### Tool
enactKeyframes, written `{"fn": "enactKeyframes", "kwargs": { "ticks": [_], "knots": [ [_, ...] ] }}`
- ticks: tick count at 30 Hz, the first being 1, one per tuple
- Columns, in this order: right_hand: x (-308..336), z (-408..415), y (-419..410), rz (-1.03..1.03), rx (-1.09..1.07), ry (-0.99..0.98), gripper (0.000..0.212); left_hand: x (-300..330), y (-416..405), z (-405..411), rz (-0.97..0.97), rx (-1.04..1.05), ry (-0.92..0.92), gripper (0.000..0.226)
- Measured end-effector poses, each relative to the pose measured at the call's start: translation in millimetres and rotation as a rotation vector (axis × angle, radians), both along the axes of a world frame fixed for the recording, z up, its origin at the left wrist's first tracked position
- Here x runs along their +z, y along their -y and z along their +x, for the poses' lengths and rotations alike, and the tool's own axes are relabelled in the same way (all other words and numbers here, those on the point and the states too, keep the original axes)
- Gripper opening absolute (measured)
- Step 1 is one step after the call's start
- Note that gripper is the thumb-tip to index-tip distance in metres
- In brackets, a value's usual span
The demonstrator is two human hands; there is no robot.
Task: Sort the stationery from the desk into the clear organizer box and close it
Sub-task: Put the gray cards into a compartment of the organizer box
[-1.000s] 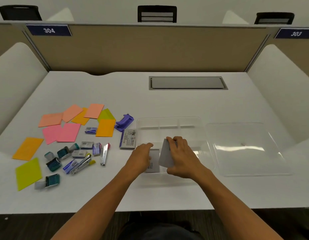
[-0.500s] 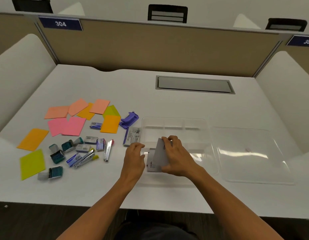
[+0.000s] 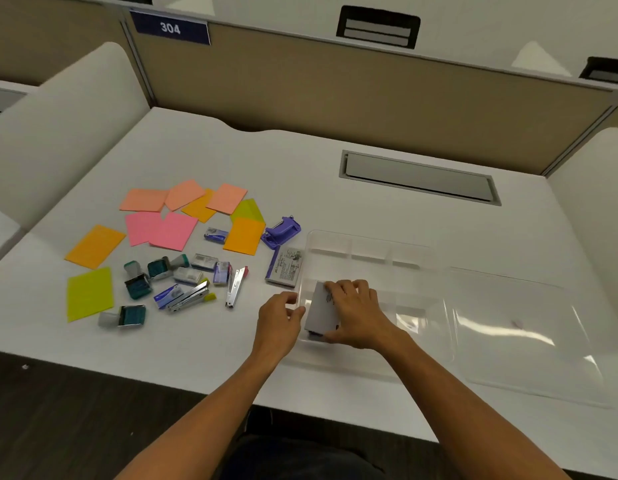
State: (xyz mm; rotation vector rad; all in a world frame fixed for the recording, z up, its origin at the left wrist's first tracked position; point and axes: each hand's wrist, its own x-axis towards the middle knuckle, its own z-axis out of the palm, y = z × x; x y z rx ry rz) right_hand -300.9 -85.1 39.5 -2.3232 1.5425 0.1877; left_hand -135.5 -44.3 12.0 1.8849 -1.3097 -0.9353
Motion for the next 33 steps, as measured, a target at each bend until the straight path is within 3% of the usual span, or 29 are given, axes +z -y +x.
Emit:
{"fn": "enactKeyframes", "kwargs": {
  "ticks": [16, 33],
  "knots": [
    [-7.2, -1.7, -7.6, -0.067, 0.115, -0.178, 0.061, -3.4, -1.1, -0.3, 0.036, 0.032, -0.055, 0.031],
    [13.3, 48.5, 0.4, -0.095, 0.068, 0.27, 0.049, 5.5, -6.0, 25.2, 0.043, 0.038, -0.113, 0.036]
  ]
}}
